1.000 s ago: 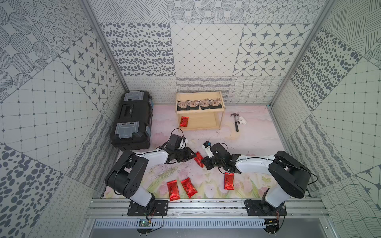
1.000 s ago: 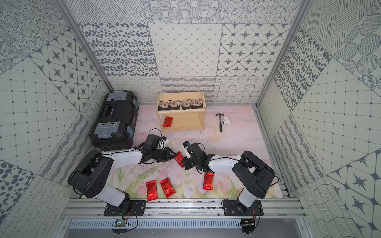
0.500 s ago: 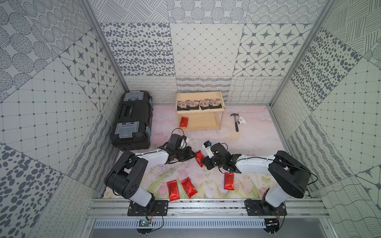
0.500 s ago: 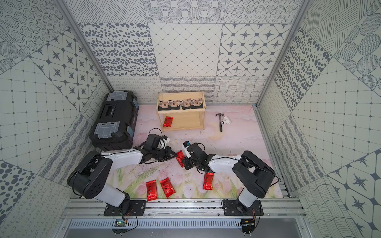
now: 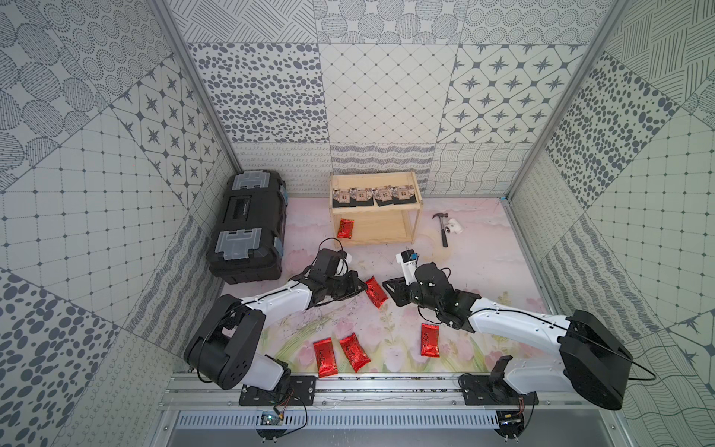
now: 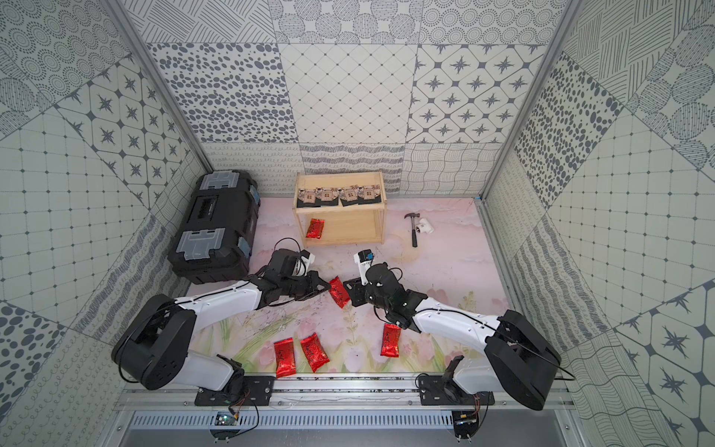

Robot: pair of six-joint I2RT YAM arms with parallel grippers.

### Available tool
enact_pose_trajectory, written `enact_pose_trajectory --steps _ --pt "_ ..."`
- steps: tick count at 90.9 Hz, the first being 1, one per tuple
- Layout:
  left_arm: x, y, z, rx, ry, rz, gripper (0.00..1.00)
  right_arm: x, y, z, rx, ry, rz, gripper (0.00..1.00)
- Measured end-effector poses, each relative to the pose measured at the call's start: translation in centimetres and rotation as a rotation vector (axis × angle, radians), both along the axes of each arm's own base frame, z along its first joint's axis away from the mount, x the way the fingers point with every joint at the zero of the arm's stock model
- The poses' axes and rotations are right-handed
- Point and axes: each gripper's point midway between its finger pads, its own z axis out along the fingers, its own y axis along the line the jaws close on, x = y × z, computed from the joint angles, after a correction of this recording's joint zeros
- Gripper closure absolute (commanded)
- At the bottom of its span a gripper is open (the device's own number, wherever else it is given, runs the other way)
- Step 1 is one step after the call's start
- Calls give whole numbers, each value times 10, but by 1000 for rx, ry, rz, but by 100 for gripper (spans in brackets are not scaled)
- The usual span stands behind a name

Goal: Place the tea bags on the shelf by color
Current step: Pick up the tea bag from the center of the board.

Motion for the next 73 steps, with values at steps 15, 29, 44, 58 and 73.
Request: enact_pose_trajectory --steps 15,29,44,58,73 --pt "3 2 1 -5 16 38 100 5 -10 3 45 30 -94 72" --pt "8 1 7 -22 14 61 100 5 -18 5 78 55 -153 71" --pt "14 4 13 -60 14 96 100 3 -26 17 130 78 -202 68" --pt "22 9 15 -122 36 137 100 -2 -41 25 248 129 -262 63" --pt "29 11 29 -192 33 155 100 -3 -60 -6 368 267 -324 56"
